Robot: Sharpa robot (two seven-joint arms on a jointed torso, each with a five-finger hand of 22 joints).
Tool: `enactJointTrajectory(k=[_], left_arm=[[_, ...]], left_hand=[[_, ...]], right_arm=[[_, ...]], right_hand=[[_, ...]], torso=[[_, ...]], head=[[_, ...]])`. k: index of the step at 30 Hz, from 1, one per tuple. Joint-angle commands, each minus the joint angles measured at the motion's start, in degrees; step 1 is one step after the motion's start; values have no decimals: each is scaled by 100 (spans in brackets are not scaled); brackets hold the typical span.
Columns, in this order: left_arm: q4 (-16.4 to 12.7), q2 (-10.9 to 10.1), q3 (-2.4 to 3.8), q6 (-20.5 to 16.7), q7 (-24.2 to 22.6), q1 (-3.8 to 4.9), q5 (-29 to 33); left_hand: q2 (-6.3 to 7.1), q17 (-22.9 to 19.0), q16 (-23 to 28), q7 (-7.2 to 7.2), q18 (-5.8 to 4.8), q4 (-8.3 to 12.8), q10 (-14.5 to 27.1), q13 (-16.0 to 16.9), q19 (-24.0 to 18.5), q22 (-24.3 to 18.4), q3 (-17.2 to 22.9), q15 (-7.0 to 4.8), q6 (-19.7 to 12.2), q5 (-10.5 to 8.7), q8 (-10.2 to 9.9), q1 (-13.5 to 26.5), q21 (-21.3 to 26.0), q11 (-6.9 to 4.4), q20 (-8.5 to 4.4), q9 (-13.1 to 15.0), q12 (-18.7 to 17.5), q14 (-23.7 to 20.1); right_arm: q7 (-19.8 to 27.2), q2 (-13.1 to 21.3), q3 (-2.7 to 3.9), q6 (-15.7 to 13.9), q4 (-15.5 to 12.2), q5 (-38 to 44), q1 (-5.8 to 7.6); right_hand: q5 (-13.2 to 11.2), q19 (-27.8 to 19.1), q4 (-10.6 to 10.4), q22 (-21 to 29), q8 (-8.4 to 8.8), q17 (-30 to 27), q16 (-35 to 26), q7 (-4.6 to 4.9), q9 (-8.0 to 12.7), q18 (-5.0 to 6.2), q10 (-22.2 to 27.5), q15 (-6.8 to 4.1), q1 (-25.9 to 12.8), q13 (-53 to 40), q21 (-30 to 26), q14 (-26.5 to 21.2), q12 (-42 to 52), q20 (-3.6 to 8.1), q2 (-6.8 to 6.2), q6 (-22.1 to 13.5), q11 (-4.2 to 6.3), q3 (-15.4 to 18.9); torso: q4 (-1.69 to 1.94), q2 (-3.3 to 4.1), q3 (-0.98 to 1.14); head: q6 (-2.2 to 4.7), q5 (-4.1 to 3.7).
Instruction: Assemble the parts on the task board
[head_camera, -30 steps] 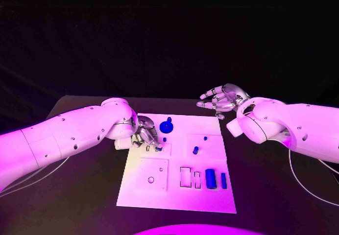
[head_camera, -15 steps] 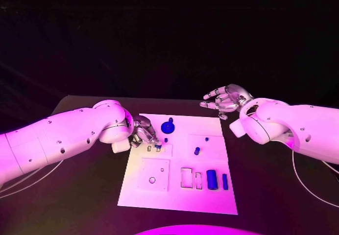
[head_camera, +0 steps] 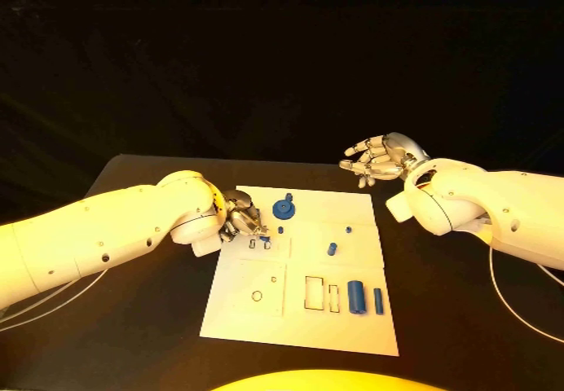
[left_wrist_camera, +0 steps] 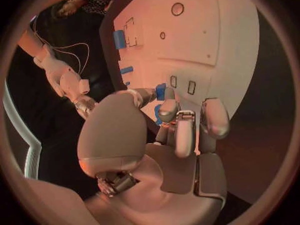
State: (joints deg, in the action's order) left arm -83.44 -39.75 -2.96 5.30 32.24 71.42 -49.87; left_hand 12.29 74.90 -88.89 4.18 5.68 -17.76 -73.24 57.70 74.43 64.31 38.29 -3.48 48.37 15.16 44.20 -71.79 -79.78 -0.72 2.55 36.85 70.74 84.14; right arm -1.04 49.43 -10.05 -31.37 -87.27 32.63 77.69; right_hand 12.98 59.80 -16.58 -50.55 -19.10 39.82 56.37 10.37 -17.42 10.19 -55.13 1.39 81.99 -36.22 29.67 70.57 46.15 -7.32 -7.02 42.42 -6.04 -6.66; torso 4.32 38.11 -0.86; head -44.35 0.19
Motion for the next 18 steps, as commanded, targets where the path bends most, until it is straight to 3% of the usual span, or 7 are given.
enactJointTrajectory(k=[1,4,8,10,18], left_arm=[[-17,33,-17,-137,80,-9,-326],[-7,64,-33,-112,94,-14,-392],[2,104,-44,-49,116,-19,-486],[2,124,-48,2,128,-21,-534],[23,195,-55,95,151,-29,-704]], left_hand=[[7,1312,-27,-71,-41,1131,-44,18,50,19,1170,-47,119,23,12,84,-39,-4,1,286,36,525],[26,1311,-26,-76,-48,1155,-53,18,72,53,1198,-51,130,25,13,103,-53,-9,-3,292,35,525],[52,1300,-21,-83,-54,1186,-82,39,95,85,1230,-58,150,37,16,133,-68,-16,-9,301,47,522],[52,1300,-21,-83,-54,1186,-82,39,95,85,1230,-58,150,37,16,133,-68,-16,-9,301,47,522],[67,1302,-22,-88,-56,1204,-101,55,103,95,1247,-62,162,46,18,152,-73,-20,-13,306,56,523]], right_arm=[[770,-36,-1,-229,65,-306,-2],[1107,-60,-2,-390,102,-481,-2],[1425,-87,-2,-487,132,-704,-2],[1530,-104,-2,-491,149,-793,-2],[1667,-163,-4,-445,191,-946,-4]], right_hand=[[-7,-322,2,389,-66,-503,-917,86,33,5,261,104,126,635,-540,-473,-718,-118,-42,74,-50,-209],[-11,-498,20,932,-71,-824,-1959,201,106,16,289,255,174,1454,-1144,-665,-1467,-267,-190,-22,-192,-587],[-13,-744,28,1353,-128,-1157,-2857,276,141,-9,273,389,148,2002,-1610,-1036,-1892,-405,-287,4,-286,-888],[-19,-946,57,1675,-117,-1450,-3425,345,198,3,278,520,120,2392,-1954,-1247,-2180,-547,-348,-23,-373,-1108],[-29,-961,164,2225,-26,-1790,-4025,387,344,27,139,590,-36,2948,-2374,-1127,-2420,-659,-442,-21,-422,-1399]], torso=[[0,-4,7],[-1,-3,8],[-3,1,9],[-4,5,9],[0,7,8]], head=[[-19,11],[-22,33],[-32,41],[-37,42],[-55,46]])
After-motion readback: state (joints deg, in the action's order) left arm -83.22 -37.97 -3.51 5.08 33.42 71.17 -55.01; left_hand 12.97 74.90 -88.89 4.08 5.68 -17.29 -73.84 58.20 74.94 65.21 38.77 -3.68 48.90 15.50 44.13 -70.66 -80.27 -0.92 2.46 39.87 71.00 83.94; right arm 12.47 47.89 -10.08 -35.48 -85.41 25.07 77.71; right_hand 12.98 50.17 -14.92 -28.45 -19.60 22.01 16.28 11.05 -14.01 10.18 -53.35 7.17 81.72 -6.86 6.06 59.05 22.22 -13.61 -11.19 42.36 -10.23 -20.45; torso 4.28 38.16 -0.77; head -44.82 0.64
